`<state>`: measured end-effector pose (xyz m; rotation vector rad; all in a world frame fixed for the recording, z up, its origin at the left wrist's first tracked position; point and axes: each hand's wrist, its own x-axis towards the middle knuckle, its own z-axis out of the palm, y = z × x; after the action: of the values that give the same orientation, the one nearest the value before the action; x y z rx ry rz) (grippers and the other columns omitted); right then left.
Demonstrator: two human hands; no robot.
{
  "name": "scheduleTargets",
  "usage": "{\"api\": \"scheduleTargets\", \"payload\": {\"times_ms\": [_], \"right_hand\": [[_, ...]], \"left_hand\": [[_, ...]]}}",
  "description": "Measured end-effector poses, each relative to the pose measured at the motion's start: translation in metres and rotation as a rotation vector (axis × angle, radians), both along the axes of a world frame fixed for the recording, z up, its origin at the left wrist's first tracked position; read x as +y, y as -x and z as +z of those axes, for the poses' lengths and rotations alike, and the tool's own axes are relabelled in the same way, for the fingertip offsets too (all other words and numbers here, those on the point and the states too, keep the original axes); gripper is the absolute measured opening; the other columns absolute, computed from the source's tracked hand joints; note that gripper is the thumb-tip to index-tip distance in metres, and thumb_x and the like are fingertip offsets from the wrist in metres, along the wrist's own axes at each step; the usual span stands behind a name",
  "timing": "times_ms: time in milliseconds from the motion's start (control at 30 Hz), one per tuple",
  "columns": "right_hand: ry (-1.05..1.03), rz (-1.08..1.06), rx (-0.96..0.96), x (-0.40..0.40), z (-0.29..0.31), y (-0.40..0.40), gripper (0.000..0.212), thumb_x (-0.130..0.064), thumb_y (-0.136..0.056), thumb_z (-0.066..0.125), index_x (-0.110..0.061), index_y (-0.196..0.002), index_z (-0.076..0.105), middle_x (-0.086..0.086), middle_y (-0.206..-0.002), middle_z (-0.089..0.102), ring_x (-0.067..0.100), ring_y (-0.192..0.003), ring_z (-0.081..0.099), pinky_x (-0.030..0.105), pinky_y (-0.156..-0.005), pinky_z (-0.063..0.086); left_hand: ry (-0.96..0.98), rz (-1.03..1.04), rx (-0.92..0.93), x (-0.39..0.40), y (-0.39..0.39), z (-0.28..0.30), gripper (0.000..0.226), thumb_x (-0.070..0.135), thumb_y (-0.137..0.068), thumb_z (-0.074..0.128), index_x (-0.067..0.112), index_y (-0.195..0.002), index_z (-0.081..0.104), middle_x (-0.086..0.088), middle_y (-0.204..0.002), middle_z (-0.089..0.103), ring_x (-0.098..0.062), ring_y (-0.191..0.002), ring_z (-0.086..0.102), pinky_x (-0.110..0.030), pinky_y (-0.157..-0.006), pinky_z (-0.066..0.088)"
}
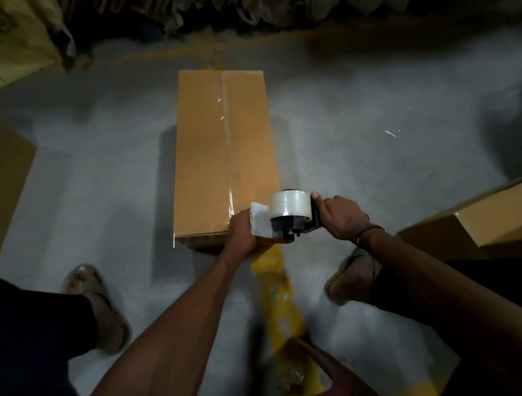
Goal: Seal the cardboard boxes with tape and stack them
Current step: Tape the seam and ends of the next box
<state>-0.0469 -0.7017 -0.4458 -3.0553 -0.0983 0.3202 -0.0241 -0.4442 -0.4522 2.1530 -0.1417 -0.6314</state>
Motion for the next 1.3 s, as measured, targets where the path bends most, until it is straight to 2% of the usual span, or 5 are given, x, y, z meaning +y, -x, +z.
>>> {"api": "scheduleTargets", "payload": {"times_ms": [200,400,733,1000,1300], "right_hand": [[-0.047,-0.083,0.065,0.003,0.005,0.0,0.059,-0.042,-0.109,0.014,-0.01,-0.139,0.053,0.019,-0.097,0.069,0.04,-0.095,0.063,0.042,-0.072,0.043],[-0.071,-0.153,0.094,-0.028,-0.005,0.008,0.07,-0.052,-0.107,0.01,-0.01,-0.092,0.064,0.013,-0.081,0.065,0.035,-0.086,0.063,0.035,-0.069,0.038],[-0.048,-0.142,0.072,-0.03,-0.01,-0.002,0.068,-0.062,-0.103,0.008,-0.022,-0.069,0.051,0.011,-0.081,0.066,0.032,-0.079,0.063,0.039,-0.072,0.048],[-0.075,-0.13,0.146,-0.037,-0.026,-0.01,0.099,-0.073,-0.085,-0.012,-0.016,-0.11,0.065,0.003,-0.08,0.058,0.025,-0.076,0.055,0.035,-0.07,0.035],[-0.051,-0.186,0.083,-0.028,-0.015,-0.01,0.073,-0.059,-0.105,0.011,-0.015,-0.073,0.059,0.004,-0.069,0.056,0.025,-0.066,0.054,0.034,-0.065,0.039]], "left_hand": [[0.012,0.088,0.055,0.004,-0.003,-0.007,0.056,0.036,-0.067,0.086,0.012,-0.116,0.072,0.001,-0.109,0.068,-0.013,-0.108,0.062,-0.026,-0.084,0.046],[-0.021,0.086,0.053,-0.001,-0.009,-0.012,0.01,0.018,-0.095,0.069,0.022,-0.1,0.076,0.003,-0.101,0.077,-0.02,-0.101,0.071,-0.029,-0.085,0.052],[0.08,0.141,0.43,-0.02,-0.024,0.017,0.077,0.095,-0.077,0.043,0.024,-0.087,0.071,-0.011,-0.101,0.075,-0.022,-0.084,0.069,-0.035,-0.089,0.055],[0.003,0.065,0.576,-0.063,-0.049,0.002,0.159,0.1,-0.02,0.07,0.021,-0.153,0.036,-0.008,-0.144,0.04,-0.031,-0.116,0.053,-0.042,-0.089,0.048],[0.16,0.086,0.639,-0.057,-0.047,0.01,0.096,0.073,-0.058,0.083,0.011,-0.128,0.063,-0.011,-0.111,0.075,-0.034,-0.101,0.072,-0.05,-0.094,0.058]]}}
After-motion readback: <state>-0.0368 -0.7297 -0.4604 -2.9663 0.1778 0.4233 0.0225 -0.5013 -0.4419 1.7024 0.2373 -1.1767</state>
